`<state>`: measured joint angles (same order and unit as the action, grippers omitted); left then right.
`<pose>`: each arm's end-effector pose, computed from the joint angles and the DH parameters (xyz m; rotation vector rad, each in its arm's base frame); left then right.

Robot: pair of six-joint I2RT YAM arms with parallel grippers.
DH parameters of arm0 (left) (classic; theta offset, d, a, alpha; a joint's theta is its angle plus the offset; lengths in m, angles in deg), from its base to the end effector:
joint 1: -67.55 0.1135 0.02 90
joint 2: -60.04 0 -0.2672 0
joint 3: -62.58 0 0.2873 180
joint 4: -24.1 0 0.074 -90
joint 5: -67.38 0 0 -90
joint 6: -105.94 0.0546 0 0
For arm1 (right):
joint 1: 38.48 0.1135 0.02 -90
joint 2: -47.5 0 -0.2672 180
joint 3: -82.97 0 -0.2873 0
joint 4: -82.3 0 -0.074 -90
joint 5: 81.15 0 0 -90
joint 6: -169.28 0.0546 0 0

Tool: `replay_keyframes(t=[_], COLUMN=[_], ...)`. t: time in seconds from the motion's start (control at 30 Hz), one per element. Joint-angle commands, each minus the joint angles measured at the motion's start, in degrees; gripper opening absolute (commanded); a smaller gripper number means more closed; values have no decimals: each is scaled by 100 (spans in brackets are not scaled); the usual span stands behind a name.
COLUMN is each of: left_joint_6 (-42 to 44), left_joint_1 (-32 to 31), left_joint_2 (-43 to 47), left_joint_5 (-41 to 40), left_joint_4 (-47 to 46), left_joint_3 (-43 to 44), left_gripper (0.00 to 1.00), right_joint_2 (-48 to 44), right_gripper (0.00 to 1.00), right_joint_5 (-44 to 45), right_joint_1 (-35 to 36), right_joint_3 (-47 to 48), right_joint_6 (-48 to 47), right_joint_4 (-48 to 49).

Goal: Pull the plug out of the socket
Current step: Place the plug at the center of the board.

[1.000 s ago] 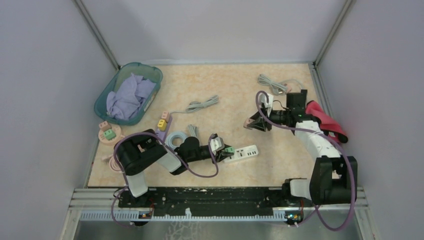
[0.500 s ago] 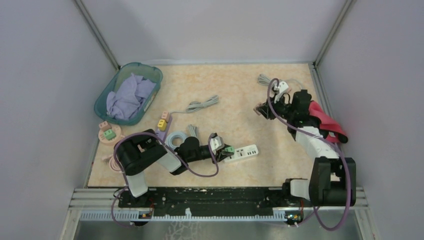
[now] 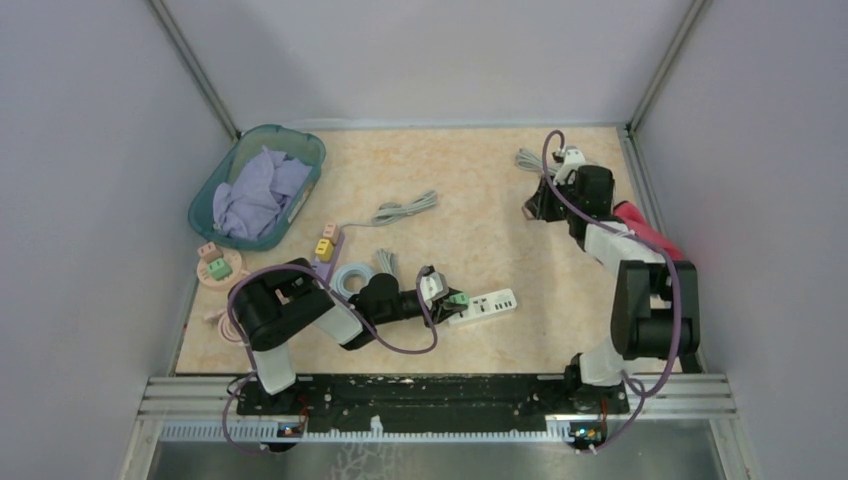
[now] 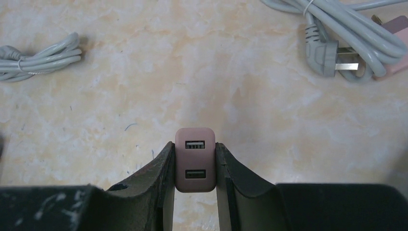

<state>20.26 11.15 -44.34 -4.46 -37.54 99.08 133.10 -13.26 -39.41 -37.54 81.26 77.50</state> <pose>0.1627 -0.2757 0.0925 1.0991 1.3810 -0.9386 0.3647 0.0146 0.1895 -0.1775 2.0861 0.4173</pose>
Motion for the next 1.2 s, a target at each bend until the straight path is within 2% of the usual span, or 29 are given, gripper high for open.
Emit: replay_keyframes(t=[0.0,0.2,0.4,0.47,0.57,0.63,0.7,1.0,1.1,1.17], left_joint_6=[-111,-146,-130,-141,-162,-153,-144,-160,-173,-184], left_joint_1=[40,41,48,50,46,50,50,50,42,41], left_joint_2=[-220,-178,-145,-167,-175,-156,-136,-118,-107,-105], left_joint_5=[-21,-8,17,39,67,66,50,122,147,171], left_joint_4=[445,431,496,494,496,511,534,549,544,536], left_joint_3=[-133,-110,-75,-59,-42,-39,-37,-6,-3,-10], left_gripper=[1,1,2,2,3,5,7,10,13,17], right_joint_2=[490,1780,2454,2560,2650,2671,2588,1238,450,-14], right_gripper=[5,9,18,26,48,57,66,67,66,65], right_joint_5=[120,501,159,145,126,162,195,326,-264,-1268], right_joint_1=[-36,-122,-398,-430,-465,-467,-490,-554,-636,-654], right_joint_3=[780,1792,2506,2614,2708,2797,2795,2214,1896,1727], right_joint_6=[214,314,708,734,770,682,546,-275,-668,-1167], right_joint_4=[-71,-265,-457,-491,-536,-721,-792,-901,-915,-1105])
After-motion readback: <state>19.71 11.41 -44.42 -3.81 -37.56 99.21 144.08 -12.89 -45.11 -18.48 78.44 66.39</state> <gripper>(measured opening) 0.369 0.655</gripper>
